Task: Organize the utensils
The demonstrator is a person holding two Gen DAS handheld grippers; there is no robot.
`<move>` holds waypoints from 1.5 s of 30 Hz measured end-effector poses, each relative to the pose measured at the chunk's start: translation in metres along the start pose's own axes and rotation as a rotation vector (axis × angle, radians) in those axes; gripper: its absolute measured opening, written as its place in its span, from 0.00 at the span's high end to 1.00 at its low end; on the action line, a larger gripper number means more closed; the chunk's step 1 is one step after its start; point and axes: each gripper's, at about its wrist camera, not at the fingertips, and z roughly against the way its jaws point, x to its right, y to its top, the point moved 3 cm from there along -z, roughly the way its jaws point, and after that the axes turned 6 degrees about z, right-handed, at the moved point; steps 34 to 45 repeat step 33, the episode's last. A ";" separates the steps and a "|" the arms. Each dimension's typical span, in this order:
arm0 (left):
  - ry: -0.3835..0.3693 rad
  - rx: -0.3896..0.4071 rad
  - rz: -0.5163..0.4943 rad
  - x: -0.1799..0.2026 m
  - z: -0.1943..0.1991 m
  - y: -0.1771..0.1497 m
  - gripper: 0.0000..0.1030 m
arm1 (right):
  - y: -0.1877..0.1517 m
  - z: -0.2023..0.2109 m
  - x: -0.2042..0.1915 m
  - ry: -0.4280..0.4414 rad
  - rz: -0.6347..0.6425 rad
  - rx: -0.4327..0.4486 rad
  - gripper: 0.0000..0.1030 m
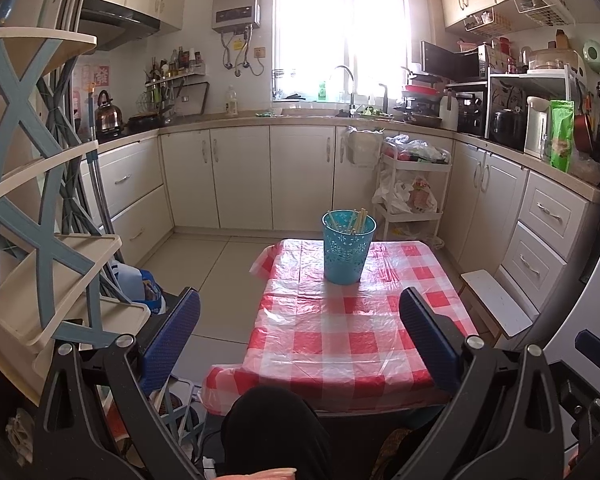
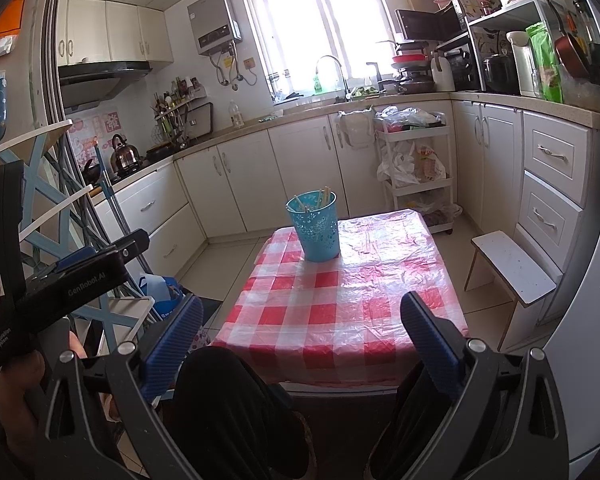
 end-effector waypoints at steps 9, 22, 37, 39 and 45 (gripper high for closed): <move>0.005 0.001 -0.002 0.000 0.000 0.000 0.07 | -0.002 0.000 -0.002 0.002 0.000 -0.001 0.07; -0.032 -0.044 0.023 -0.008 -0.008 -0.007 0.07 | -0.005 -0.001 -0.003 0.003 -0.002 -0.004 0.07; -0.007 -0.026 0.010 -0.001 -0.003 -0.006 0.07 | -0.007 -0.001 -0.003 0.004 -0.003 -0.003 0.07; -0.007 -0.026 0.010 -0.001 -0.003 -0.006 0.07 | -0.007 -0.001 -0.003 0.004 -0.003 -0.003 0.07; -0.007 -0.026 0.010 -0.001 -0.003 -0.006 0.07 | -0.007 -0.001 -0.003 0.004 -0.003 -0.003 0.07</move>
